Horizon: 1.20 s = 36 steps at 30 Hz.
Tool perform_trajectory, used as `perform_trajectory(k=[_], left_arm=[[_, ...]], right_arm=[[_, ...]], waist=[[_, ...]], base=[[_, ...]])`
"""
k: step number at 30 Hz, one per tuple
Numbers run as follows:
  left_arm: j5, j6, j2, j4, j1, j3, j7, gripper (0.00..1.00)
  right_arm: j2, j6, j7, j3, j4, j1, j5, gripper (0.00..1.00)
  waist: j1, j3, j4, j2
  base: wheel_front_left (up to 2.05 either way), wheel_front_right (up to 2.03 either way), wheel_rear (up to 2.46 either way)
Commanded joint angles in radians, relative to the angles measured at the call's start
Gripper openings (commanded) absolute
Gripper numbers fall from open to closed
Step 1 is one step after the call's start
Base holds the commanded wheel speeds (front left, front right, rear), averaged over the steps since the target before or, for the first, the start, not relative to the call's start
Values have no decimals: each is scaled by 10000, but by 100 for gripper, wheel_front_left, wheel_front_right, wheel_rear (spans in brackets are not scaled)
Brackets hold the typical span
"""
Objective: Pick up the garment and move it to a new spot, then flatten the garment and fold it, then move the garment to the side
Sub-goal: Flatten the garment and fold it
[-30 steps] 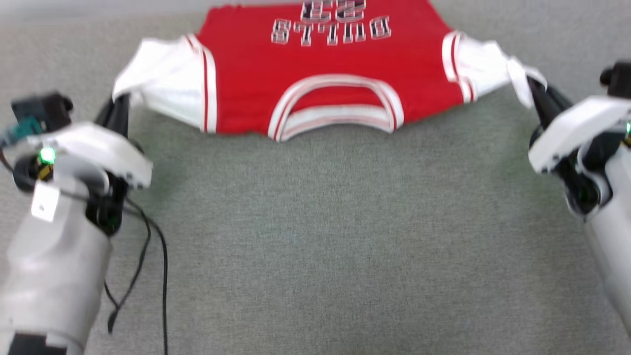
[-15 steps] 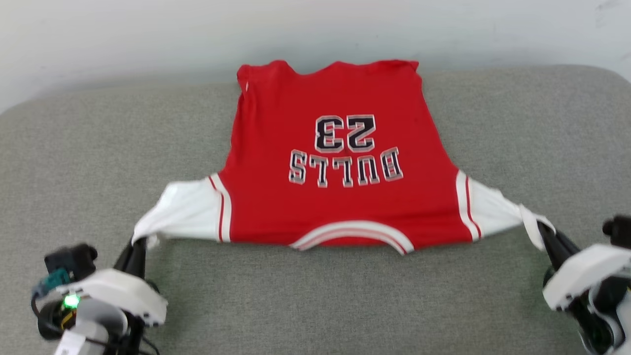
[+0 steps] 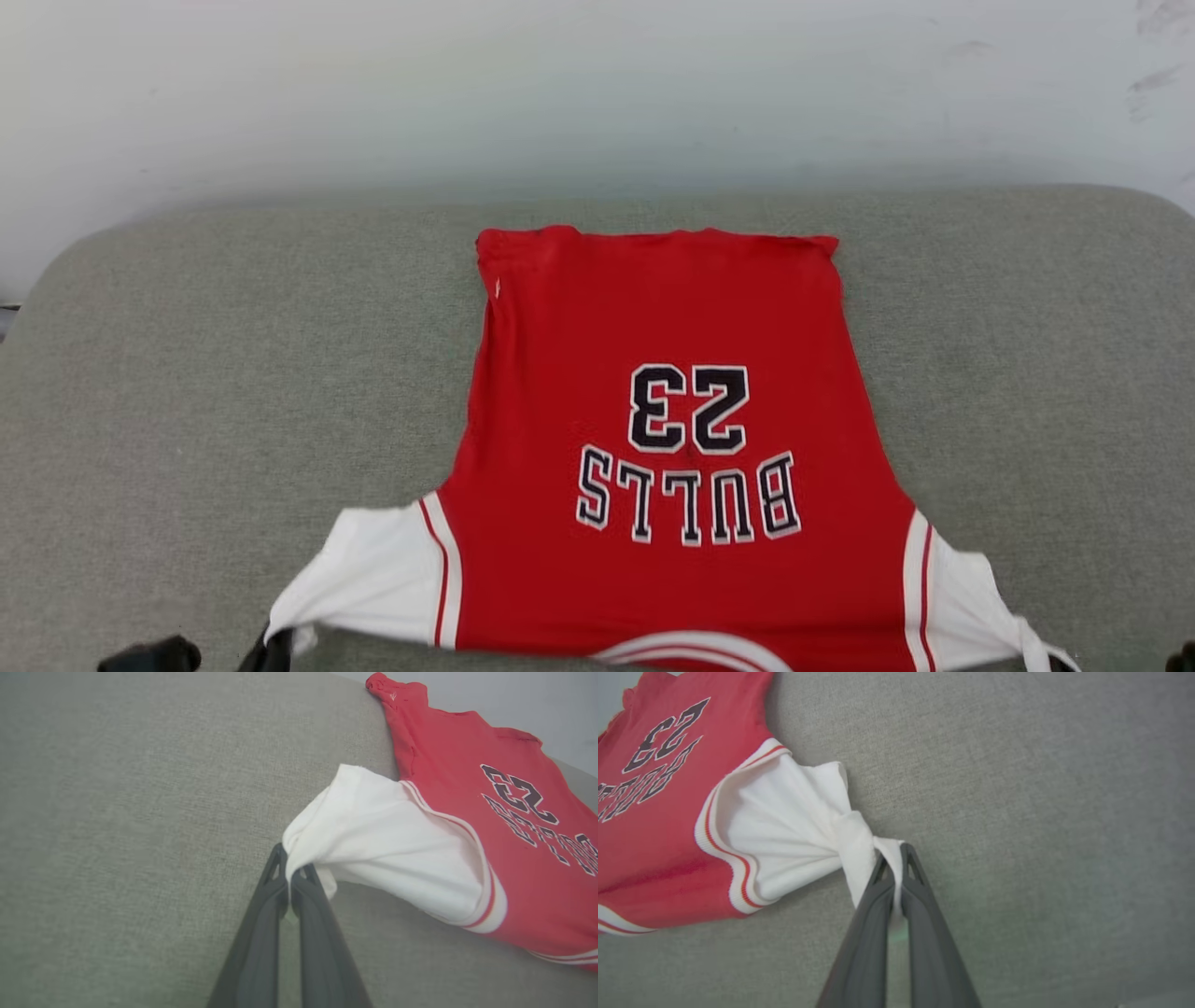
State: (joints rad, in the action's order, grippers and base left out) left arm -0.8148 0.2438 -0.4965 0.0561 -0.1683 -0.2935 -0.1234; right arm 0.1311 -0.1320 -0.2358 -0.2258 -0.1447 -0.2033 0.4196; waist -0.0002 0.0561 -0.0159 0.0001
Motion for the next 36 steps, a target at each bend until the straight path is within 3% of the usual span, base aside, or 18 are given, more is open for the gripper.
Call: perform_trajectory(k=[1,6,8,10,17,23,29,36], left_arm=[[24,161,-119,-133,-314,1,13,0],[96,176,51,-403,-650,-250,-21,0],[192,99,106,-465,-445,-400,-51,0],[343,31,152,-477,-252,-577,-33,0],[679,-123,287,-563,467,-903,-94,0],[1081,-314,485,-774,1483,-1158,-263,0],[1449,-656,810,-818,2765,-1483,-453,0],[1739,-984,1221,-779,3855,-1806,-667,0]], right_arm=[[-120,25,-136,-254,283,-343,-410,0],[-611,23,-321,-463,554,-541,-837,4],[-696,22,-309,-494,442,-323,-937,47],[-754,17,-134,-433,434,49,-989,100],[-727,17,722,-666,-5,2158,-1110,100],[120,17,900,-435,-1399,4802,-1310,100],[911,17,-354,-464,-2899,7321,-1145,100],[1847,17,-2711,86,-4409,9863,-1316,100]], waist=[[2,1,1,-1],[2,28,19,-1],[2,36,60,-1],[2,38,100,-1],[2,345,189,-1],[2,1213,671,-1],[2,2339,1486,-1],[2,3534,2162,-1]], base=[[0,0,0],[0,0,0],[0,0,0],[0,0,0],[0,0,0],[0,0,0],[0,0,0],[0,0,0]])
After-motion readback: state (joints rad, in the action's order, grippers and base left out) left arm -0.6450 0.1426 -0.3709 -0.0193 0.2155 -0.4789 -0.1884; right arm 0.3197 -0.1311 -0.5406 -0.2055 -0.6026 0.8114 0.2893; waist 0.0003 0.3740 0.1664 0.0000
